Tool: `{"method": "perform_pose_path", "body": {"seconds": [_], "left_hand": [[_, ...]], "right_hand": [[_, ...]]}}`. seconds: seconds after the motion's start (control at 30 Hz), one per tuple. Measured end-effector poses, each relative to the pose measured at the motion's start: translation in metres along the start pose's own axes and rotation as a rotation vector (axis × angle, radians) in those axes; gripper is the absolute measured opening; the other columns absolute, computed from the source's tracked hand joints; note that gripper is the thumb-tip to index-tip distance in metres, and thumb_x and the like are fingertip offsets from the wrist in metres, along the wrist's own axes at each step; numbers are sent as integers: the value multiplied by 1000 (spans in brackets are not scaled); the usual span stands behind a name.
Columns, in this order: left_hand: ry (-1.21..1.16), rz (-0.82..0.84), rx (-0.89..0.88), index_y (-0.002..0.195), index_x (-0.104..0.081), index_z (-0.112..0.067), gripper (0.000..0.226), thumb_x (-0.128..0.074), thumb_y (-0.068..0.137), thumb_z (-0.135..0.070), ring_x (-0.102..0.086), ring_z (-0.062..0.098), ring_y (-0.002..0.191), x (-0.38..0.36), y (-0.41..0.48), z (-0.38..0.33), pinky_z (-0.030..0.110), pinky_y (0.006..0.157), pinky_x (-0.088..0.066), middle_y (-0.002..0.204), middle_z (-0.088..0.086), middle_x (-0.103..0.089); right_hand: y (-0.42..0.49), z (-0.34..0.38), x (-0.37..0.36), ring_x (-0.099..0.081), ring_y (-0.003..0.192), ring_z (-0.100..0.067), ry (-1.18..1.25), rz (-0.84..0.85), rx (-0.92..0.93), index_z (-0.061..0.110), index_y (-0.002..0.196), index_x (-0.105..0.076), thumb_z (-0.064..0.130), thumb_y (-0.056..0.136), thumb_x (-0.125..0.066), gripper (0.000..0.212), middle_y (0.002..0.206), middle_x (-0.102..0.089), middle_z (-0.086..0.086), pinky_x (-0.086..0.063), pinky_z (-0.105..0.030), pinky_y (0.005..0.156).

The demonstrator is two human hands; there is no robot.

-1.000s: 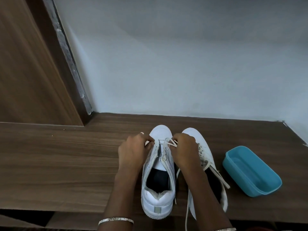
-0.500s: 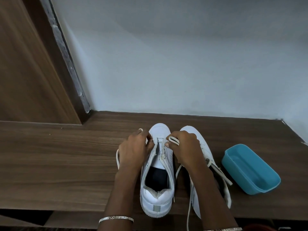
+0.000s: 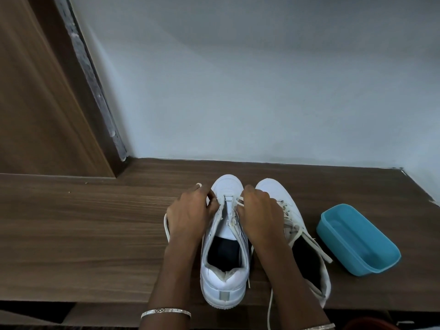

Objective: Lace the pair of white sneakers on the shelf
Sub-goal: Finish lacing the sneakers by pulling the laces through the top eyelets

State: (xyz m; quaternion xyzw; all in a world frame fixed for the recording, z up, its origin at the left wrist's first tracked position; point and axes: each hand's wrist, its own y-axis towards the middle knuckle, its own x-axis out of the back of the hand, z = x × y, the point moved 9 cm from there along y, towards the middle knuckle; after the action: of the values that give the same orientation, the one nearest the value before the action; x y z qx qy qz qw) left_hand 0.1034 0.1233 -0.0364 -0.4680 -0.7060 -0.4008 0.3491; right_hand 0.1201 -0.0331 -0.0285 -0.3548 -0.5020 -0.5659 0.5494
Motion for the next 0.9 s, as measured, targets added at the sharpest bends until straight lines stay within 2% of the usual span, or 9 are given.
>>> {"method": "perform_pose_path", "body": {"seconds": [0.13, 0.2, 0.27, 0.33, 0.43, 0.57, 0.67, 0.77, 0.9], "left_hand": [[-157, 109, -13, 98, -66, -34, 8, -59, 94, -38, -64, 19, 84, -4, 5, 17, 32, 64, -46, 82, -16, -62], [-216, 122, -37, 114, -62, -33, 18, -56, 97, -36, -64, 23, 84, 4, 6, 19, 37, 69, -51, 79, -14, -61], [-259, 78, -40, 128, -56, -24, 31, -55, 99, -33, -64, 24, 85, 21, 7, 20, 39, 75, -52, 91, -4, -63], [-272, 14, -30, 131, -54, -15, 35, -55, 99, -27, -61, 25, 91, 44, 9, 22, 38, 81, -49, 114, 6, -57], [-384, -35, 4, 113, -55, -1, 21, -46, 100, -14, -61, 28, 87, 68, 6, 21, 38, 74, -48, 103, 12, -64], [-719, 110, 108, 112, -63, -5, 34, -32, 99, 4, -55, 15, 62, 58, -2, 9, 25, 57, -46, 85, 0, -69], [-945, 265, 69, 121, -59, -3, 36, -29, 103, 8, -59, 6, 63, 45, -14, -16, 19, 55, -46, 90, 4, -72], [-1144, 343, 43, 115, -56, -3, 23, -35, 106, -1, -70, 12, 76, 50, -29, -39, 24, 64, -55, 106, 12, -73], [-1318, 292, 94, 98, -52, -7, 11, -44, 104, -8, -74, 24, 90, 71, -49, -52, 39, 83, -59, 110, 14, -73]], "right_hand": [[5, -17, 2, -63, 84, -24, 157, 53, -53, 16, 88, -59, 21, 93, -59, 7, 86, -64, 1, -40, -31, 64], [5, -24, 8, -60, 97, -19, 327, 105, -109, 17, 105, -63, 35, 87, -73, 27, 100, -65, 3, -42, -29, 75], [2, -25, 16, -54, 117, -20, 449, 180, -151, 19, 135, -51, 34, 84, -77, 59, 126, -57, 0, -38, -27, 87], [-1, -22, 26, -53, 121, -23, 517, 230, -166, 20, 152, -30, 20, 93, -64, 68, 135, -52, -6, -41, -28, 93], [-5, -28, 41, -58, 97, -20, 646, 209, -225, 20, 156, -23, 0, 97, -41, 65, 116, -62, -8, -50, -33, 85], [-13, -21, 62, -72, 87, -14, 824, 167, -167, 21, 142, -32, -10, 95, -36, 57, 115, -64, -7, -52, -23, 60], [-20, -5, 73, -75, 87, -13, 976, 168, -98, 19, 111, -36, 0, 102, -42, 21, 121, -60, -9, -60, -31, 62], [-31, 5, 86, -75, 88, -14, 1045, 149, -47, 15, 94, -43, 11, 102, -55, 15, 106, -66, -8, -62, -36, 64], [-49, 1, 119, -76, 73, -15, 1104, -43, -87, 6, 86, -60, 10, 88, -75, 15, 80, -76, -7, -62, -36, 61]]}}
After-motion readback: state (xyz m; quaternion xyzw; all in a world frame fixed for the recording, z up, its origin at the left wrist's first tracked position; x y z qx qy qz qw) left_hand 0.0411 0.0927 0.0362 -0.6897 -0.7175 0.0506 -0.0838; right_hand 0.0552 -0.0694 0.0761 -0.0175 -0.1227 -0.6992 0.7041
